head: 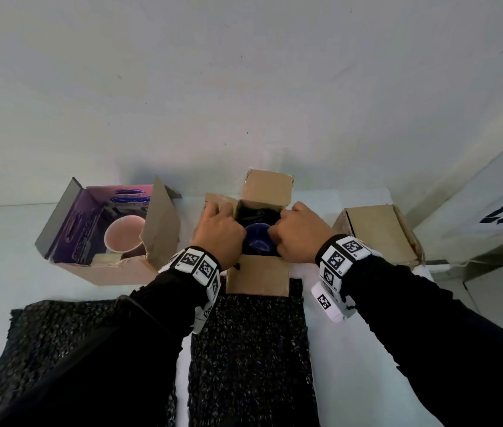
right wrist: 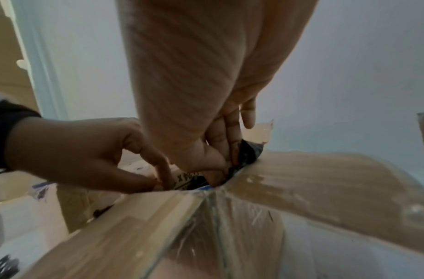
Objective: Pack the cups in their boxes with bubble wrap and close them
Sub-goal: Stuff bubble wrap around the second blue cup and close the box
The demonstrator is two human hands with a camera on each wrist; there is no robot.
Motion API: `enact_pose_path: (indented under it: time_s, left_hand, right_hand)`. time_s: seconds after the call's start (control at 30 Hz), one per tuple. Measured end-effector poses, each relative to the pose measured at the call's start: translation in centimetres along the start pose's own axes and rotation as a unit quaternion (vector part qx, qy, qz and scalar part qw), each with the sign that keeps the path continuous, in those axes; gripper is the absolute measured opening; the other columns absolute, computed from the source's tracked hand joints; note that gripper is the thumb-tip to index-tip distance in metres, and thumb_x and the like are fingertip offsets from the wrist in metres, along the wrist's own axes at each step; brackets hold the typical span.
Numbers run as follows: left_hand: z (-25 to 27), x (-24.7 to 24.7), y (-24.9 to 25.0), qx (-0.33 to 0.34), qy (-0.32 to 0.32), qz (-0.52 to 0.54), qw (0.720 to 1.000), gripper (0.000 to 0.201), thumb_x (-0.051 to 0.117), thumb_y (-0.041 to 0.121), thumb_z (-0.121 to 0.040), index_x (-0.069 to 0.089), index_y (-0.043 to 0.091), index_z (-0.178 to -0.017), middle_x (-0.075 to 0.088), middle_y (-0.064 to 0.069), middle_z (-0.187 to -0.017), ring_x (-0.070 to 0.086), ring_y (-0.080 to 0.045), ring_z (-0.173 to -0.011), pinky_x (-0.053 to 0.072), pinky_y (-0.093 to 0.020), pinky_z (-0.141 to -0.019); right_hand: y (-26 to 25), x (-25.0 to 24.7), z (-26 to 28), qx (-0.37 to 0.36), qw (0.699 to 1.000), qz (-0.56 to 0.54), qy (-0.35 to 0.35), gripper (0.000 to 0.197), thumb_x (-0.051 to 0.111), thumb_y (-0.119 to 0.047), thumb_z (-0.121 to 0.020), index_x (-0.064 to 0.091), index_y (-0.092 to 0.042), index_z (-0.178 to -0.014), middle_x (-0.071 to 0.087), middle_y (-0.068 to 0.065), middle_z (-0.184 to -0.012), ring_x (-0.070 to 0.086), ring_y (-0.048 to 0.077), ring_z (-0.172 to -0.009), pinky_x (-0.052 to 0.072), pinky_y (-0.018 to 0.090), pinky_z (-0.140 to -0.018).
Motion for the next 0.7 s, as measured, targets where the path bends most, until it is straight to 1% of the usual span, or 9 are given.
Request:
enact_pose_path:
  time_s: [0.07,0.1,0.2,0.3,0.4,0.47,0.53,0.63,0.7]
  left_hand:
    - [0.0,0.4,-0.4,0.002,0.004,-0.008,1.0,0.02,0.052,0.029,-0.085,0.072,0.027,-0.088,0.063,0.006,-0.086,0.042,-0.023,-0.105,0.025,-0.044,-0.09]
    - [0.0,0.3,-0.6,-0.002,0.009,-0.014,1.0,0.02,0.053,0.03,-0.086,0.072,0.028,-0.091,0.062,0.006,-0.092,0.04,-0.024,-0.108,0.024,-0.044,-0.091]
    - [-0.2,-0.4,-0.7,-0.036,0.036,-0.017,0.999,0.015,0.058,0.03,-0.085,0.069,0.025,-0.094,0.054,0.003,-0.103,0.036,-0.027,-0.109,0.026,-0.042,-0.088]
    - [-0.4,-0.5,-0.5,-0.064,0.035,-0.014,0.997,0.015,0.06,0.028,-0.083,0.068,0.022,-0.095,0.051,0.002,-0.102,0.035,-0.027,-0.109,0.027,-0.04,-0.086]
    - [-0.3,0.9,-0.3,-0.056,0.03,0.005,0.998,0.019,0.055,0.029,-0.088,0.07,0.024,-0.098,0.051,0.001,-0.11,0.032,-0.03,-0.121,0.025,-0.042,-0.09]
    - [-0.1,2.0,-0.7,-0.05,0.042,0.029,0.997,0.025,0.049,0.033,-0.093,0.069,0.025,-0.105,0.047,-0.001,-0.115,0.032,-0.028,-0.118,0.022,-0.043,-0.09]
    - [0.0,2.8,-1.2,-0.058,0.047,0.062,0.995,0.033,0.043,0.04,-0.096,0.063,0.022,-0.115,0.043,-0.003,-0.12,0.033,-0.027,-0.111,0.021,-0.041,-0.088]
    - [0.2,3.5,-1.7,-0.042,0.033,0.119,0.991,0.032,0.043,0.042,-0.097,0.062,0.028,-0.119,0.041,-0.004,-0.123,0.038,-0.027,-0.109,0.031,-0.04,-0.088]
    - [0.6,3.7,-1.8,-0.049,0.04,0.239,0.969,0.027,0.051,0.036,-0.095,0.062,0.025,-0.117,0.044,-0.004,-0.12,0.046,-0.025,-0.107,0.042,-0.037,-0.086]
  right_hand:
    - [-0.3,0.0,0.0,0.0,0.999,0.035,-0.018,0.023,0.046,-0.031,-0.086,0.068,-0.026,-0.091,0.052,-0.003,-0.07,0.045,0.019,-0.078,0.022,0.034,-0.079]
    - [-0.5,0.1,-0.1,0.005,0.999,0.039,-0.031,0.023,0.046,-0.031,-0.086,0.069,-0.027,-0.092,0.05,-0.004,-0.07,0.045,0.02,-0.081,0.022,0.036,-0.082]
    - [-1.0,0.5,-0.4,0.028,0.995,0.036,-0.083,0.023,0.049,-0.03,-0.09,0.071,-0.03,-0.095,0.061,-0.004,-0.081,0.046,0.02,-0.098,0.022,0.042,-0.09]
    - [-1.4,0.8,-0.8,0.048,0.993,0.025,-0.106,0.027,0.045,-0.034,-0.095,0.072,-0.029,-0.096,0.065,-0.002,-0.089,0.046,0.02,-0.099,0.023,0.041,-0.089]
    - [-1.3,1.0,-0.4,0.044,0.997,-0.003,-0.068,0.028,0.045,-0.034,-0.094,0.071,-0.025,-0.097,0.065,0.001,-0.092,0.048,0.023,-0.1,0.031,0.038,-0.086]
    - [-1.2,1.4,0.3,0.05,0.999,-0.021,0.002,0.023,0.047,-0.029,-0.09,0.069,-0.024,-0.097,0.065,0.0,-0.093,0.05,0.024,-0.098,0.033,0.035,-0.08]
    - [-1.3,1.9,0.7,0.081,0.992,-0.076,0.054,0.024,0.047,-0.028,-0.089,0.068,-0.031,-0.101,0.064,-0.007,-0.1,0.046,0.021,-0.101,0.029,0.036,-0.081]
    - [-2.0,2.5,0.0,0.109,0.968,-0.222,0.046,0.032,0.046,-0.023,-0.094,0.067,-0.044,-0.108,0.061,-0.014,-0.104,0.04,0.015,-0.104,0.023,0.038,-0.084]
    - [-2.4,2.9,-0.5,0.107,0.96,-0.255,0.037,0.04,0.047,-0.015,-0.094,0.067,-0.048,-0.106,0.061,-0.018,-0.105,0.038,0.013,-0.104,0.018,0.037,-0.078]
Point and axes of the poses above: each hand's wrist, its own z-axis away from the middle knuckle, its own x-axis out of the palm, y = z × x, the point moved 1 cm from there along -z, towards the middle knuckle
